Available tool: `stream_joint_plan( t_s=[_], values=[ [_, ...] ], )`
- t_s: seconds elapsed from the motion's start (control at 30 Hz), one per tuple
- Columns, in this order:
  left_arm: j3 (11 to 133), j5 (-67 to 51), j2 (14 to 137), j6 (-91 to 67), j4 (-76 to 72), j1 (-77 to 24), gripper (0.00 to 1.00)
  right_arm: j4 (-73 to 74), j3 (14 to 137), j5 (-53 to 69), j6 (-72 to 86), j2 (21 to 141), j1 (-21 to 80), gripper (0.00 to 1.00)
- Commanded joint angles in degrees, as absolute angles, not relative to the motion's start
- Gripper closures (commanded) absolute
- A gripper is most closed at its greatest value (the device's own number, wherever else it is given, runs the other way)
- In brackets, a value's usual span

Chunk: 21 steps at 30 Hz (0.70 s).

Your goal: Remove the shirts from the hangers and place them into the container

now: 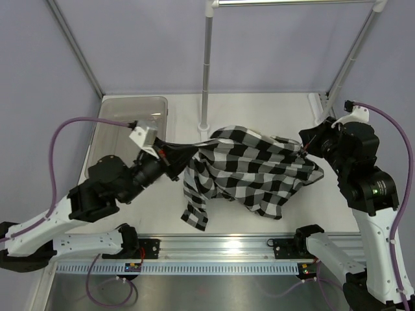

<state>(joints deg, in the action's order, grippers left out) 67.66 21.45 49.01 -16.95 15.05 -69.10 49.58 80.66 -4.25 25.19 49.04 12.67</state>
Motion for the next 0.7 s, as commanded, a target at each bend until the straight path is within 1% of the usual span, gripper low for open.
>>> stream_joint_plan(
  t_s=[0.0, 0.13, 0.23, 0.33, 0.37, 0.47, 0.53, 0.57, 0.63, 0.67],
  values=[
    [68.7, 27.8, 42.7, -15.8, 12.7, -68.8, 1.0, 48.5, 78.7, -19.9, 27.4, 49.4, 11.8, 1.0],
    [68.2, 27.2, 40.5, -17.7, 15.4, -68.8, 1.0, 46.9, 77.8, -21.5, 28.5, 49.9, 11.9, 1.0],
    [65.4, 26.2, 39.6, -19.0, 15.9, -68.7, 1.0, 45.3, 79.0, -19.7, 29.4, 49.9, 11.8, 1.0],
    [61.5, 23.9, 39.4, -20.5, 15.1, -68.8, 1.0, 45.4, 83.7, -20.1, 29.4, 52.3, 11.8, 1.0],
    [59.6, 21.9, 39.5, -20.7, 14.4, -68.8, 1.0, 45.7, 87.0, -20.9, 29.2, 53.2, 11.9, 1.0],
    [56.3, 20.9, 38.8, -22.4, 13.1, -68.8, 1.0, 46.8, 92.2, -21.8, 28.5, 56.0, 11.8, 1.0],
    [54.0, 21.4, 37.9, -23.6, 13.1, -68.8, 1.0, 45.4, 93.2, -18.7, 28.9, 56.1, 11.9, 1.0],
    [53.5, 21.0, 38.1, -23.6, 12.9, -68.8, 1.0, 44.6, 93.3, -14.3, 29.4, 55.9, 11.8, 1.0],
    [53.5, 20.0, 40.2, -23.4, 12.7, -68.7, 1.0, 42.9, 93.2, -9.7, 30.8, 55.8, 11.9, 1.0],
    [53.8, 18.2, 41.1, -23.2, 11.8, -68.7, 1.0, 42.0, 92.5, -4.0, 31.1, 55.7, 11.8, 1.0]
  ],
)
